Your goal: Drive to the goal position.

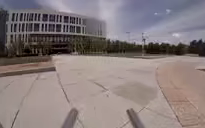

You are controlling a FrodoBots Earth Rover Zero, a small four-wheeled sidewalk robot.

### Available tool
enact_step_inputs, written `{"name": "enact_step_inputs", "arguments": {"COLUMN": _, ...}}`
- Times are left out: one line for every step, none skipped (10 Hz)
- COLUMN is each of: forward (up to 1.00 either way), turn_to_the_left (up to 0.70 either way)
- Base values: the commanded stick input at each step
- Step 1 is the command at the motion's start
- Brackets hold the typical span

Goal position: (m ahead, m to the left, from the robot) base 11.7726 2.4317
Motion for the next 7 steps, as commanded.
{"name": "enact_step_inputs", "arguments": {"forward": 0.50, "turn_to_the_left": 0.00}}
{"name": "enact_step_inputs", "arguments": {"forward": 0.50, "turn_to_the_left": 0.00}}
{"name": "enact_step_inputs", "arguments": {"forward": 0.50, "turn_to_the_left": 0.00}}
{"name": "enact_step_inputs", "arguments": {"forward": 0.50, "turn_to_the_left": 0.00}}
{"name": "enact_step_inputs", "arguments": {"forward": 0.50, "turn_to_the_left": 0.00}}
{"name": "enact_step_inputs", "arguments": {"forward": 0.50, "turn_to_the_left": 0.00}}
{"name": "enact_step_inputs", "arguments": {"forward": 0.50, "turn_to_the_left": 0.00}}
